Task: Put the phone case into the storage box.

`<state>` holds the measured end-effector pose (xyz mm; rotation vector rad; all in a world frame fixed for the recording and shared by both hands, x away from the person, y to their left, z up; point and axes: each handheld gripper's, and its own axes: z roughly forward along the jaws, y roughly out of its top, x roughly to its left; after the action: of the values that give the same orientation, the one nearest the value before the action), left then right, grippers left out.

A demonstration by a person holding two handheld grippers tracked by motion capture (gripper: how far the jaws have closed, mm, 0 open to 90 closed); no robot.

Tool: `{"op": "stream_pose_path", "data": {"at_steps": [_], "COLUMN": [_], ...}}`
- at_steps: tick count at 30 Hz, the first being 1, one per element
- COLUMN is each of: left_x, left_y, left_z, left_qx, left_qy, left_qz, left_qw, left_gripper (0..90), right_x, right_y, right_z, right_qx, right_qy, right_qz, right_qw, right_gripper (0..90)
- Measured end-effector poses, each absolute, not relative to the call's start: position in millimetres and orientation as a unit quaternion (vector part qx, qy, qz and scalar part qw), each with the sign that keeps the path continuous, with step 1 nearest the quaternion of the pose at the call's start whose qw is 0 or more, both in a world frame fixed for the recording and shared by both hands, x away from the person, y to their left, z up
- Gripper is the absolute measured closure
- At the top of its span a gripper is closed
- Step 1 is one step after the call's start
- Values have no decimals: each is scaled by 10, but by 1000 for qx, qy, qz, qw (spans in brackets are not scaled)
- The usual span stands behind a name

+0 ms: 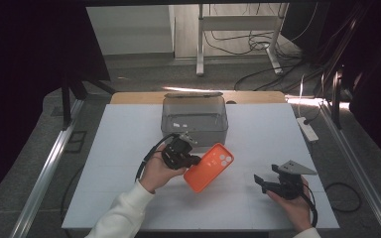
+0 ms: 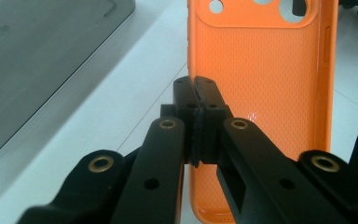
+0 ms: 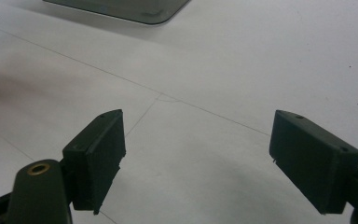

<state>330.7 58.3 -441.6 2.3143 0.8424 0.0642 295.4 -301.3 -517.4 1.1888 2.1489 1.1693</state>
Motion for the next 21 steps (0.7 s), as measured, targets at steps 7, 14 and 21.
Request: {"op": "stream_pose_path", "data": {"at_steps": [7,14,21], "left_x": [3299,3277,3258], "left_y": [650,698,748], "left_z": [-4436,-4443,-4451], "left_qx": [884,885,892], "left_qy": [327,324,312], "left_qz": [23,25,27], "left_qw": [333,334,326], "left_gripper": [888,888,888], "right_x": [2952,2945,2938], "right_y": [-3028,-3035,-3042], "right_z": [-5168,-5157,-5146], "right_qx": [426,422,419], "right_qy": [773,774,774], "right_qz": [419,421,422], "right_qw": [213,214,216], "right_gripper": [188,189,188]}}
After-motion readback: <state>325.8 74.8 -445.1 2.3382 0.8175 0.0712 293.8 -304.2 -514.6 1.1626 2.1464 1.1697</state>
